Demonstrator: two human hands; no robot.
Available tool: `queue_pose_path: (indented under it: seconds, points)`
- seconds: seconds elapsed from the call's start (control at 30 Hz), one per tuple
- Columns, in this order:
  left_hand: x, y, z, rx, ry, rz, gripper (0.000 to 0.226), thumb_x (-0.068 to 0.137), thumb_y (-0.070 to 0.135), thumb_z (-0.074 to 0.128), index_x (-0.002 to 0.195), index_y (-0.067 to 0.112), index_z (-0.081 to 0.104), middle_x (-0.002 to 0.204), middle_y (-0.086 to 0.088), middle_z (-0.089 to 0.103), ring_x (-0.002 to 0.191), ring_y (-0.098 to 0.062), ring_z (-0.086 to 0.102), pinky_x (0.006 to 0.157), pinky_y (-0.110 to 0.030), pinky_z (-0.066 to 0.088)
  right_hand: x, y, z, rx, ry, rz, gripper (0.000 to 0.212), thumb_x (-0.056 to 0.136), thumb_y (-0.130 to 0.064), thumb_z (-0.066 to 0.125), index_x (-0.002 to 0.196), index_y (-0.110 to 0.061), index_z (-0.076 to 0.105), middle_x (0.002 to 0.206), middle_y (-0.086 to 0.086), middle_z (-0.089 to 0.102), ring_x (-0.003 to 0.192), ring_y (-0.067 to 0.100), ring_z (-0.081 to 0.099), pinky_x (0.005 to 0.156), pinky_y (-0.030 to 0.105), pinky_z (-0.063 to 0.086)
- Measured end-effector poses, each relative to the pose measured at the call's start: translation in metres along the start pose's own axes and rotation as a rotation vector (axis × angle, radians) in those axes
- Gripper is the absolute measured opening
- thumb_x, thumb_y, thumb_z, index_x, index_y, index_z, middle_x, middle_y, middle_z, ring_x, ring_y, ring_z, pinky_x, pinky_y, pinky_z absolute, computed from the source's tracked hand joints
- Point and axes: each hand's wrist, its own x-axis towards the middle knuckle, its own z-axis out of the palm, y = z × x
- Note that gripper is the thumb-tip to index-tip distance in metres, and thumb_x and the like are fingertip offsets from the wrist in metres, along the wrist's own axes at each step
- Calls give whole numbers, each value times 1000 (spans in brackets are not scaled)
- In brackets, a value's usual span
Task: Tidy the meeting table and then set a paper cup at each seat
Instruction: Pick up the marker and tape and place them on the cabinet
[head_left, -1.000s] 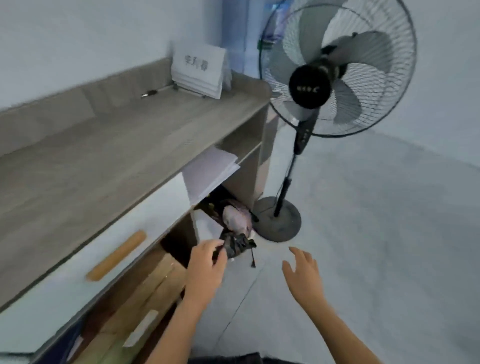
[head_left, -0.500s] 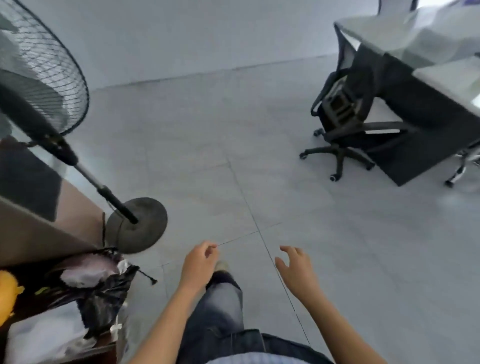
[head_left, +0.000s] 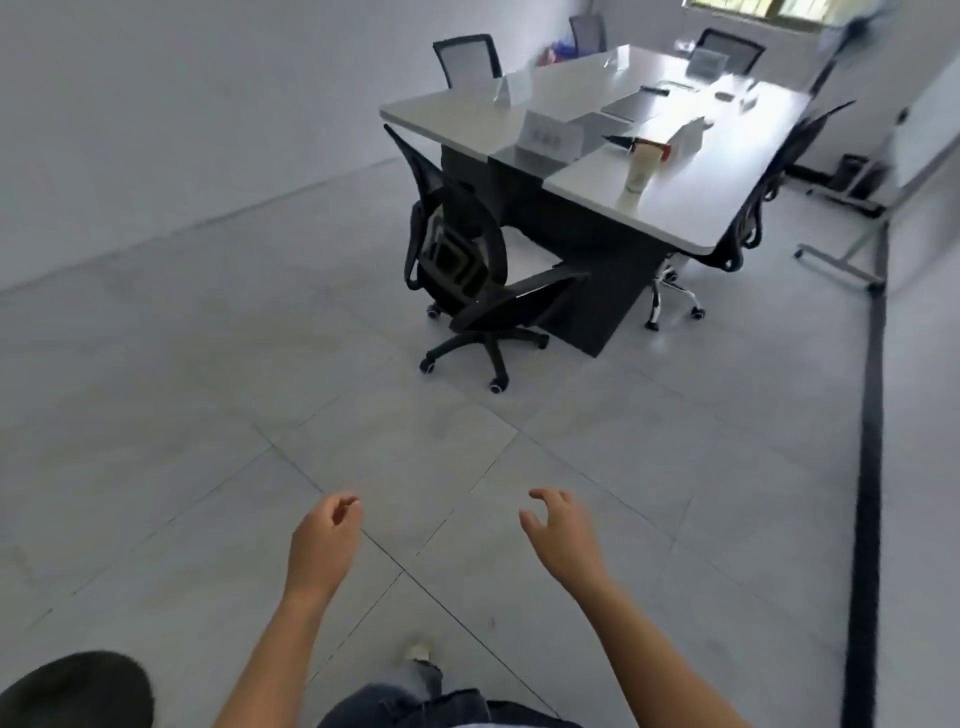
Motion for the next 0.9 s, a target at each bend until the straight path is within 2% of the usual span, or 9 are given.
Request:
queue_pose_path:
  seconds: [0.1, 0.23, 0.37, 0.53, 0.67, 0.73, 0.83, 0.9]
  points:
    - [28, 10, 11, -16, -108, 0, 21, 91, 14, 48, 105, 5, 62, 88, -5, 58, 85, -20, 52, 73, -28, 36, 19, -8, -1, 28, 18, 52, 40, 93, -27, 47, 130, -12, 45, 134, 8, 44, 126, 20, 40, 102, 26, 31]
    - [45, 17, 33, 0, -270, 20, 8, 90, 13, 49, 90, 15, 57, 76, 5, 57, 84, -19, 52, 61, -22, 39, 19, -8, 14, 72, -1, 132, 42, 93, -26, 47, 134, -15, 40, 137, 5, 41, 126, 18, 40, 102, 24, 32]
    - [57, 28, 55, 53, -376, -13, 19, 91, 14, 49, 103, 7, 61, 93, -6, 60, 90, -20, 53, 76, -27, 37, 13, 10, 15, 141, 26, 256, 46, 92, -23, 48, 136, -16, 36, 138, 7, 37, 128, 19, 37, 102, 23, 31]
    - [70, 55, 91, 110, -444, 35, 22, 91, 13, 47, 105, 4, 61, 93, -6, 60, 90, -22, 55, 75, -27, 37, 23, 40, -6, 203, 137, 356, 46, 92, -21, 48, 136, -13, 37, 138, 9, 38, 126, 19, 38, 102, 23, 31]
    - [71, 85, 139, 149, -515, 112, 18, 91, 14, 48, 102, 7, 61, 88, -5, 61, 80, -17, 54, 62, -24, 40, 40, 75, -29, 260, 196, 395, 45, 92, -21, 48, 135, -14, 38, 137, 9, 37, 126, 20, 37, 102, 24, 31]
    - [70, 101, 169, 170, -548, 149, 15, 91, 14, 48, 97, 10, 60, 87, -4, 61, 74, -13, 53, 60, -18, 39, 50, 99, -47, 288, 220, 410, 46, 91, -21, 49, 135, -14, 38, 137, 9, 38, 127, 20, 37, 103, 25, 31]
    - [63, 133, 222, 191, -578, 202, 10, 91, 14, 48, 91, 14, 58, 85, -3, 60, 70, -7, 51, 60, -18, 38, 62, 143, -85, 313, 282, 434, 46, 91, -22, 49, 135, -14, 38, 137, 8, 38, 127, 20, 37, 104, 27, 32]
    - [54, 161, 266, 209, -611, 253, 10, 91, 14, 48, 89, 14, 58, 85, -5, 60, 69, -10, 51, 60, -19, 38, 71, 177, -122, 336, 349, 461, 46, 91, -21, 49, 134, -13, 39, 137, 9, 38, 128, 21, 36, 104, 29, 32]
